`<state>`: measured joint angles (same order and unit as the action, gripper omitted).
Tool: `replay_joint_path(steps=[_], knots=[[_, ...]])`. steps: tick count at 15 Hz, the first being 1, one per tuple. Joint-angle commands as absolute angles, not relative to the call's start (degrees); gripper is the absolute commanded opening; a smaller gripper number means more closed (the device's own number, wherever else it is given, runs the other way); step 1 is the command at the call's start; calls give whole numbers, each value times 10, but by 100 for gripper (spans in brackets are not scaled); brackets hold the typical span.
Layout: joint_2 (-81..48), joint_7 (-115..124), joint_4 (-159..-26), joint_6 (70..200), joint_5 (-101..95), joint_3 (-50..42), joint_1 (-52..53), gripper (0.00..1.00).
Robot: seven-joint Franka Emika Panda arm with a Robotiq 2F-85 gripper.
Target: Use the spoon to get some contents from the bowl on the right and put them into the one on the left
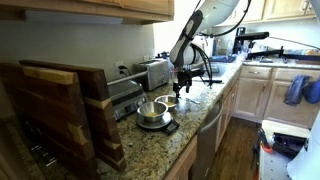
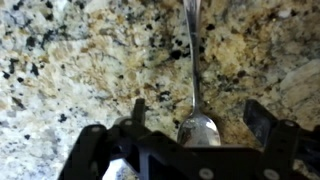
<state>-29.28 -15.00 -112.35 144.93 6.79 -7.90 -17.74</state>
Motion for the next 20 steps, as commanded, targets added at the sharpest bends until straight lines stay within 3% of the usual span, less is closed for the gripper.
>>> replay_joint_path(steps=[1,4,6,7,8,10,17,19,20], knots=[[-292,-167,-1109,1418,82,-59,-200,98],[-291,-168,-1106,1402,83,-56,-201,93],[-292,-175,-1103,1386,86,-53,-203,77],[-293,-176,-1101,1377,84,-54,-202,73],[-294,-177,-1100,1371,82,-55,-202,59],[-296,-178,-1097,1362,78,-58,-202,45],[-299,-195,-1093,1337,83,-58,-214,29],[-300,-202,-1089,1333,87,-55,-218,21],[-302,-207,-1087,1331,90,-54,-220,12]])
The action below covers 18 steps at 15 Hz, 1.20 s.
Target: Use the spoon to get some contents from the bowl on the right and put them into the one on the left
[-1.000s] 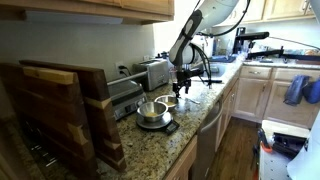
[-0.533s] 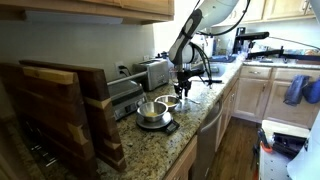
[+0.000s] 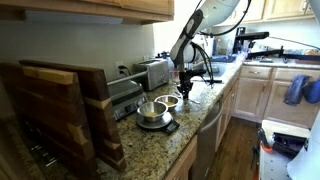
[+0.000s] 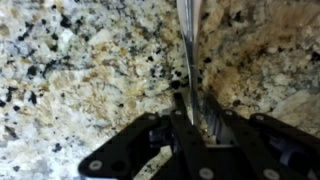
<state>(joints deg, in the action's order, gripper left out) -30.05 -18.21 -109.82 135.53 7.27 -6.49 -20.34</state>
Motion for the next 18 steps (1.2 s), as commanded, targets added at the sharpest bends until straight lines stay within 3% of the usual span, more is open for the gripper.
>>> replay_joint_path(steps=[1,3,4,18], knots=[[-303,-211,-1084,1327,92,-53,-222,6],[-299,-236,-1082,1320,105,-44,-230,1],[-298,-240,-1082,1319,105,-45,-228,7],[-228,-355,-1118,1315,182,-25,-244,7]])
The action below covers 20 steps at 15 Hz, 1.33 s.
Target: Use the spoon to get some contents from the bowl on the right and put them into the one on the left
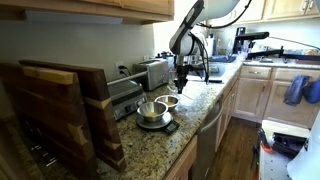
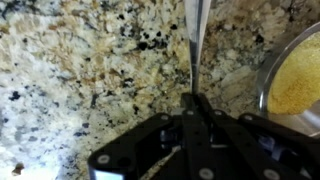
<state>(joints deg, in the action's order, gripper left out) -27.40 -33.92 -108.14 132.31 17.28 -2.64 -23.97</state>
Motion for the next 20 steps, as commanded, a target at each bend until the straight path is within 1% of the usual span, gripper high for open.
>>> replay_joint_path(steps=[1,5,7,9,12,14,20], knots=[[-222,-346,-1119,1315,177,-28,-239,7],[-185,-319,-1127,1288,134,-40,-212,8],[-171,-289,-1121,1250,87,-51,-191,7],[-164,-246,-1106,1206,29,-61,-169,7],[-171,-199,-1094,1177,-33,-72,-150,7],[-187,-179,-1098,1194,-33,-74,-147,7],[-259,-91,-1107,1335,-20,-84,-146,7]])
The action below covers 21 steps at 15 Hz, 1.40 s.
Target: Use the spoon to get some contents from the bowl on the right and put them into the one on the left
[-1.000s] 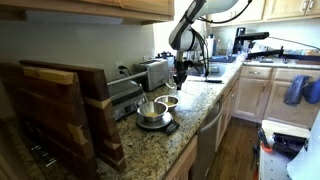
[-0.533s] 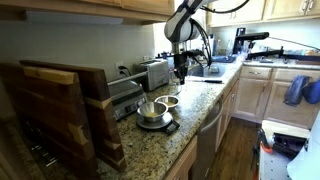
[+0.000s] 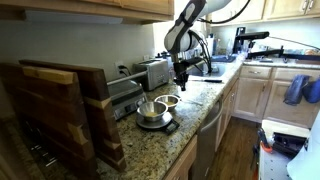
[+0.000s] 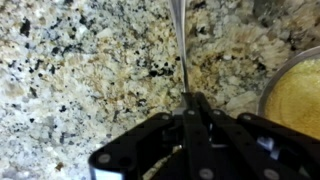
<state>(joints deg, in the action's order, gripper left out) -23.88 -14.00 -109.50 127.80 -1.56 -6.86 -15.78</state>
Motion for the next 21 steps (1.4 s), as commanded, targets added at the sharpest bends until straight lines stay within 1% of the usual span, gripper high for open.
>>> replay_joint_path(steps=[1,5,12,13,14,15,20,21], knots=[[-270,-78,-1106,1351,-23,-87,-145,7],[-280,-43,-1116,1398,-33,-94,-136,7],[-211,-6,-1146,1461,-88,-119,-98,7],[-198,-1,-1150,1447,-93,-121,-95,32],[-186,-9,-1154,1434,-88,-116,-98,34],[-174,-17,-1156,1412,-82,-111,-101,39],[-137,-77,-1173,1298,-39,-88,-116,70],[-136,-86,-1177,1285,-35,-87,-117,78]])
